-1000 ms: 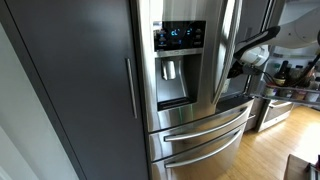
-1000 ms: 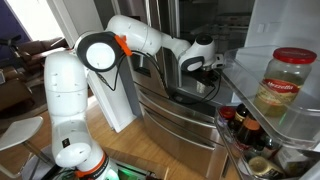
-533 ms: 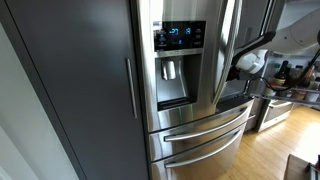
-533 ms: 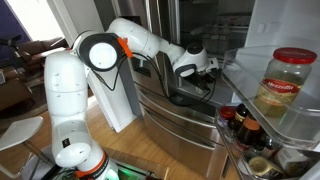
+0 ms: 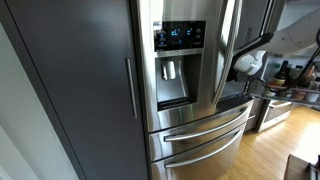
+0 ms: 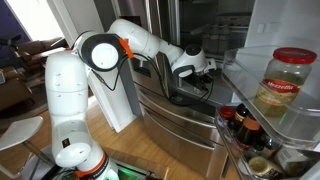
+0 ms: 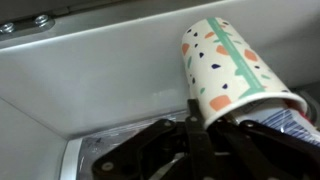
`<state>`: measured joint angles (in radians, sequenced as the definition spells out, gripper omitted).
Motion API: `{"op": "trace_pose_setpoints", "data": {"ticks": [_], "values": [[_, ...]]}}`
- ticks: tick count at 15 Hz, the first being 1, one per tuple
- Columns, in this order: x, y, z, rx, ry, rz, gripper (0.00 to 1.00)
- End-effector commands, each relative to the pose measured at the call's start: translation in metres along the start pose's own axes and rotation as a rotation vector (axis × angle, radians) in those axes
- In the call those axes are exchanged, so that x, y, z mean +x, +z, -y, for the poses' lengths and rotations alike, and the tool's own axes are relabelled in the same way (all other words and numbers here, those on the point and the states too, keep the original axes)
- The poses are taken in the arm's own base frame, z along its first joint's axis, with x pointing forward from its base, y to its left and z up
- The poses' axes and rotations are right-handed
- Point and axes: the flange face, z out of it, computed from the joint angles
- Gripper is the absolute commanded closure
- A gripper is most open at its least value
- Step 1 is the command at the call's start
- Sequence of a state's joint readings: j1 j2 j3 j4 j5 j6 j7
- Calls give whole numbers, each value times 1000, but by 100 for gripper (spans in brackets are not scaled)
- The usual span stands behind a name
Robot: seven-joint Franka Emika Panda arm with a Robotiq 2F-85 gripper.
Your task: Move the coffee cup to the bottom shelf
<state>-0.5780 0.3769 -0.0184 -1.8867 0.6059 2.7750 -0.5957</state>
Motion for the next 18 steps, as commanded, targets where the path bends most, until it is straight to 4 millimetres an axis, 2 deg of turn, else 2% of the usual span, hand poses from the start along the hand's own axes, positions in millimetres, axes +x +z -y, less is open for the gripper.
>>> {"op": "trace_pose_setpoints", "data": {"ticks": [1, 3, 7, 9, 12, 18], "values": [[0, 7, -5, -2, 10, -3, 72], [2, 7, -4, 5, 15, -9, 66], [8, -1, -3, 5, 16, -10, 35], [14, -13, -6, -1, 26, 4, 19], [21, -30, -8, -1, 48, 19, 1], [31, -51, -9, -24, 57, 56, 0]]}}
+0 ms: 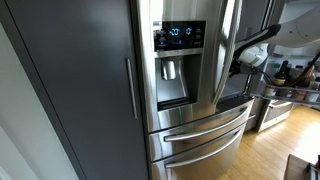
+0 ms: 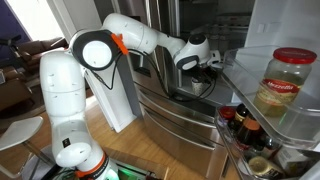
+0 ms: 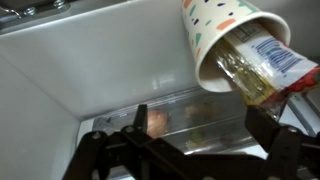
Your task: Move the coffee cup to the bottom shelf
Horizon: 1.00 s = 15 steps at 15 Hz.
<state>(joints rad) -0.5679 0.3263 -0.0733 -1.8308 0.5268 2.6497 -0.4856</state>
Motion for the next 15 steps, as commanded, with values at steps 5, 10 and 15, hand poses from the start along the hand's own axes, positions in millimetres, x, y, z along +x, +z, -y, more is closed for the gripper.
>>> {"op": "trace_pose_setpoints", "data": {"ticks": [5, 10, 15], "values": [[4, -66, 5, -16, -28, 94, 0], [3, -137, -14, -29, -15, 79, 0], [-17, -177, -27, -94, 19, 266, 0]]}}
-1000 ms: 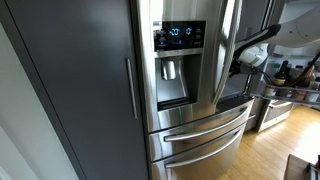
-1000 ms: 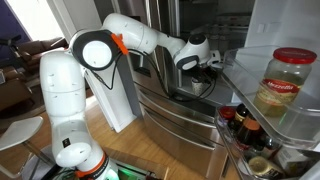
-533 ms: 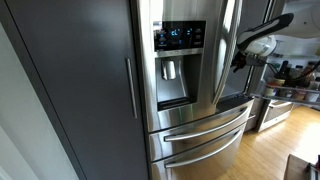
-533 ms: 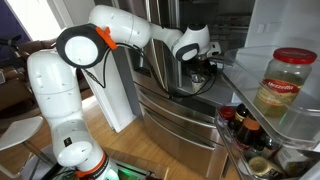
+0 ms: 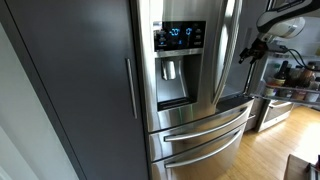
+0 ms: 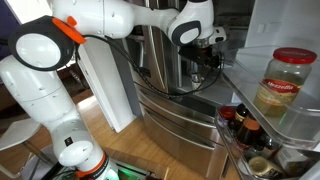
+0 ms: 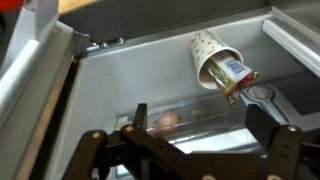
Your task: Move the coffee cup to the bottom shelf
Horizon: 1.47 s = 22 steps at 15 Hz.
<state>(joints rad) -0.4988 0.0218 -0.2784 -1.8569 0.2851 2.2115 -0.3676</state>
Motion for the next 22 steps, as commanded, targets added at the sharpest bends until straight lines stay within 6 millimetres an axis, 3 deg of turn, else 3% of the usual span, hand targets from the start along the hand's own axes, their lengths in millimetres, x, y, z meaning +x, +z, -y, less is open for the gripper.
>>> {"op": "trace_pose_setpoints", "data": {"ticks": [1, 8, 15, 22], "values": [[-27, -17, -1, -68, 32, 123, 0], [-55, -45, 5, -67, 51, 123, 0], [-83, -72, -4, -42, 144, 57, 0], [-101, -83, -7, -31, 202, 11, 0]]}}
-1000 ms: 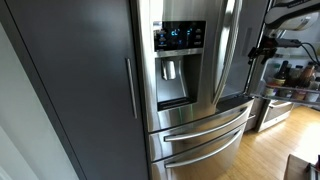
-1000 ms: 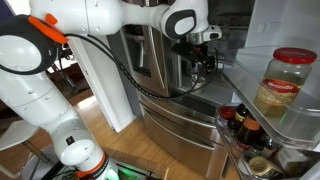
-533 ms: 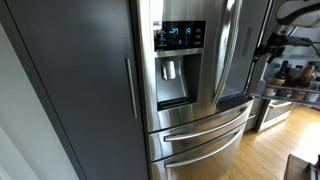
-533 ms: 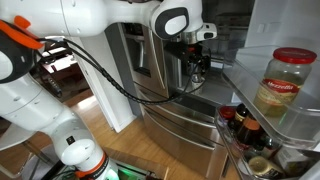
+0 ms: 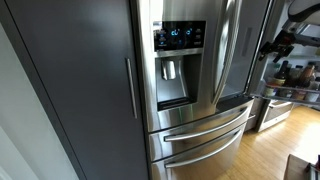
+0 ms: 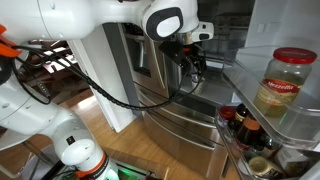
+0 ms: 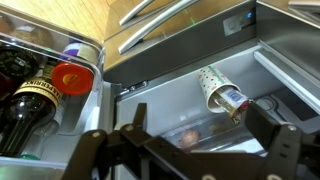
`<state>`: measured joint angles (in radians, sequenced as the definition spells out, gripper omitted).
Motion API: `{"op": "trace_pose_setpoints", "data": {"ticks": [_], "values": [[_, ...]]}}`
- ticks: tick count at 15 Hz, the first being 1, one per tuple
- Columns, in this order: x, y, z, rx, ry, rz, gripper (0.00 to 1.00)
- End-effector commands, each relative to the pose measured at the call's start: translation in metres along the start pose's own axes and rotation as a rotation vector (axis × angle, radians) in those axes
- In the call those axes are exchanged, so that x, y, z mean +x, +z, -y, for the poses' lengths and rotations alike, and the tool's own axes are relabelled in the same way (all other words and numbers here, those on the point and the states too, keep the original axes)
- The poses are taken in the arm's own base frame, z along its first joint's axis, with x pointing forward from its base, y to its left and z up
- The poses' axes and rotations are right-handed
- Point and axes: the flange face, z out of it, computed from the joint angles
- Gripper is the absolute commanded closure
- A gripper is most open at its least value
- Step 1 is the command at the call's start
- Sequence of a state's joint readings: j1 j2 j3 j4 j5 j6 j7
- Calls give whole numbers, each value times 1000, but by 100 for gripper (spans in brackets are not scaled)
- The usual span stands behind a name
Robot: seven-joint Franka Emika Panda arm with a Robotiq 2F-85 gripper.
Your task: Move the coffee cup to the bottom shelf
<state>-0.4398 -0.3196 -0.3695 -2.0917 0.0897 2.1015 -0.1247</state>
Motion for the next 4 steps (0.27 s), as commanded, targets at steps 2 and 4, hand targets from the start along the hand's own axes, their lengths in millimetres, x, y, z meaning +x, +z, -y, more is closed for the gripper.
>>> {"op": "trace_pose_setpoints", "data": {"ticks": [2, 4], "values": [[-4, -2, -1, 5, 9, -13, 0], [-7, -3, -1, 8, 13, -22, 0]]}}
